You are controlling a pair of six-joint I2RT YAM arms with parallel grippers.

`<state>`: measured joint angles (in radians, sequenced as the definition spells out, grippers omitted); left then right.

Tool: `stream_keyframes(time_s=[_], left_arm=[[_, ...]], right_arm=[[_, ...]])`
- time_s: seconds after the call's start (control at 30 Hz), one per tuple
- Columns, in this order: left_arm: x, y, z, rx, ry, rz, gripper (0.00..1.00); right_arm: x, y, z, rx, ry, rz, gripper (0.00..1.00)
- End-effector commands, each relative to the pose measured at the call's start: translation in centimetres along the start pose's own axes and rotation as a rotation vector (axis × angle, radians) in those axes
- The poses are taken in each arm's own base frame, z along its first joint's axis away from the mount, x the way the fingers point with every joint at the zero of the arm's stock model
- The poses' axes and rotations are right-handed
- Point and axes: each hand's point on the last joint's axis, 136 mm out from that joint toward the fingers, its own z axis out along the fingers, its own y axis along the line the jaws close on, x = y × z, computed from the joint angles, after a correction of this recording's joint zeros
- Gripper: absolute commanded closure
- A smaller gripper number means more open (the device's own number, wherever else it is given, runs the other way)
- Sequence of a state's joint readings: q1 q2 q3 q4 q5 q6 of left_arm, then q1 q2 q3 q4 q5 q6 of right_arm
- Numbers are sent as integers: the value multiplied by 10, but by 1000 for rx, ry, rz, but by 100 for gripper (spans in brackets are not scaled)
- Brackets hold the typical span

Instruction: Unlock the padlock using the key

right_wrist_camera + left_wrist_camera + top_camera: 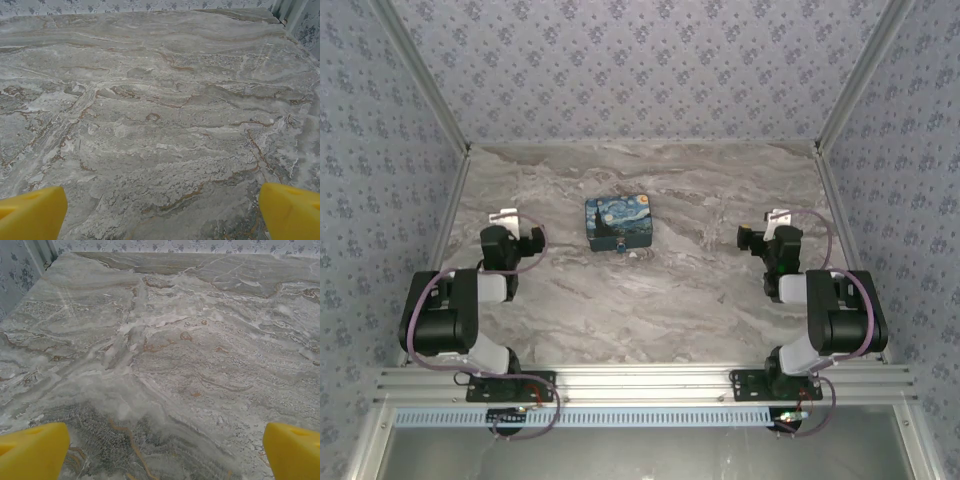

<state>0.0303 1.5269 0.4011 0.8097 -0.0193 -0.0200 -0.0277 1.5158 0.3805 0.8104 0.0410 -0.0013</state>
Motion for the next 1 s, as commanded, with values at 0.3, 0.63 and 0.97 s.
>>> stream_keyframes(time_s=[0.3,0.63,0.97], left_arm=[[-4,-2,2,-4,-6,-4,1],[-13,-1,-5,-9,-26,-6,1],[-80,6,-71,-43,-68,-202,1]], right_arm=[[-1,-2,2,11,3,-16,0],[-6,-5,-1,28,-6,-7,0],[-34,-3,-46,12,111,145,0]])
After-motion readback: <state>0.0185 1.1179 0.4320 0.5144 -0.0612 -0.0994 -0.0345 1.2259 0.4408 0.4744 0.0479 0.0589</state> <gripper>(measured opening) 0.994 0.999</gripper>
